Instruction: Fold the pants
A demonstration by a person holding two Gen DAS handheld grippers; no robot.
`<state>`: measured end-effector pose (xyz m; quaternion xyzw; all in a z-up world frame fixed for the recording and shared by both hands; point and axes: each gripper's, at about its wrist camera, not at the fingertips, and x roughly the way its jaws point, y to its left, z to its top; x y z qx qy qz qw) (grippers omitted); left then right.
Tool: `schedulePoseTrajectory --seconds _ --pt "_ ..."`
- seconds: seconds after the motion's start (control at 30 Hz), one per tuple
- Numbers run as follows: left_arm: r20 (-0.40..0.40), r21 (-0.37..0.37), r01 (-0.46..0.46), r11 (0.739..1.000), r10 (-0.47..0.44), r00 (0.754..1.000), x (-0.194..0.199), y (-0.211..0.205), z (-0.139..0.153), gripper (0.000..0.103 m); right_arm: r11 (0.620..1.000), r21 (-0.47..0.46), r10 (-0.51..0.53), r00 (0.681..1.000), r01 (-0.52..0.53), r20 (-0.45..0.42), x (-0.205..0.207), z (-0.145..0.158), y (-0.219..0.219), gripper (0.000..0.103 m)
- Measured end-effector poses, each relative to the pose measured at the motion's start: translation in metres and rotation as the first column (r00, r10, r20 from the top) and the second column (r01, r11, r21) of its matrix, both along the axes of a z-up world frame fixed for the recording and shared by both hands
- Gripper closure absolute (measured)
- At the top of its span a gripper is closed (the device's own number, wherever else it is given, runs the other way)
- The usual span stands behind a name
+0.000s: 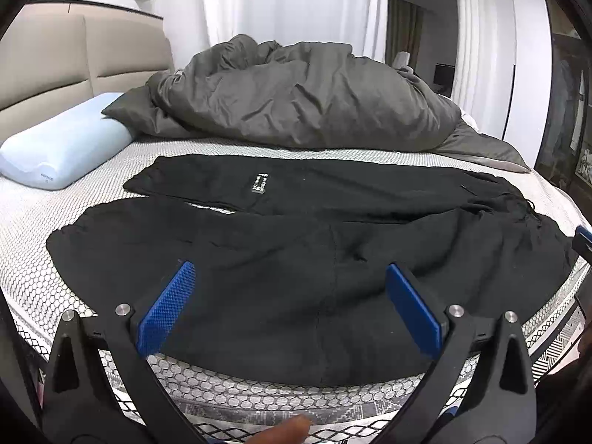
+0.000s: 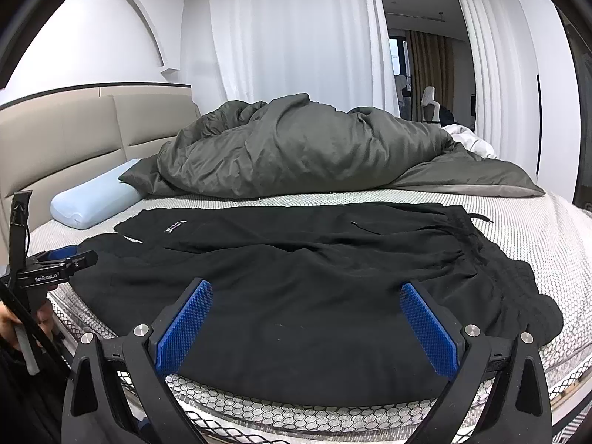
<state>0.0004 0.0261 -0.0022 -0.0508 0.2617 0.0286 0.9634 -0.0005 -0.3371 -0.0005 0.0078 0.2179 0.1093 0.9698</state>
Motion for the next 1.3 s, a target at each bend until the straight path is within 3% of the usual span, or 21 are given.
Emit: schedulePoseTrajectory --seconds 0.23,0.43,0.53,0.67,0.77,0.83,1.13,1.3 --pt "-0.043 -0.144 -0.073 0.987 0.067 0.997 -0.006 0.044 0.007 0.001 0.997 0.074 -0.03 0.997 0.035 -0.067 0.009 0.002 -0.032 0.0" --pt "-0.007 -0.154 -0.166 0.974 0.167 0.986 -0.028 0.097 0.022 0.001 0.994 0.08 -0.062 0.996 0.068 -0.069 0.004 0.02 -0.072 0.0" --pt "-0.029 -0.229 -0.217 0.949 0.217 0.976 -0.032 0.13 0.02 0.001 0.992 0.063 -0.104 0.991 0.109 -0.08 0.003 0.024 -0.087 0.0" --pt "-0.081 -0.394 -0.24 0.887 0.227 0.971 -0.034 0.176 0.001 0.004 0.986 0.07 -0.142 0.985 0.149 -0.102 -0.001 0.023 -0.101 0.0" --pt "-0.167 -0.543 -0.288 0.789 0.234 0.958 -0.029 0.206 -0.026 0.016 0.983 0.098 -0.138 0.981 0.152 -0.139 -0.007 0.022 -0.112 0.0" --pt "-0.185 -0.633 -0.267 0.726 0.193 0.964 -0.029 0.22 -0.044 0.018 0.981 0.101 -0.15 0.975 0.168 -0.166 -0.011 0.019 -0.118 0.0" --pt "-0.231 -0.635 -0.305 0.71 0.203 0.952 -0.013 0.233 -0.072 0.042 0.955 0.161 -0.206 0.95 0.247 -0.236 -0.006 -0.013 -0.154 0.0" --pt "-0.271 -0.619 -0.367 0.695 0.249 0.93 0.014 0.233 -0.069 0.065 0.925 0.247 -0.21 0.93 0.289 -0.3 0.008 -0.04 -0.179 0.011"
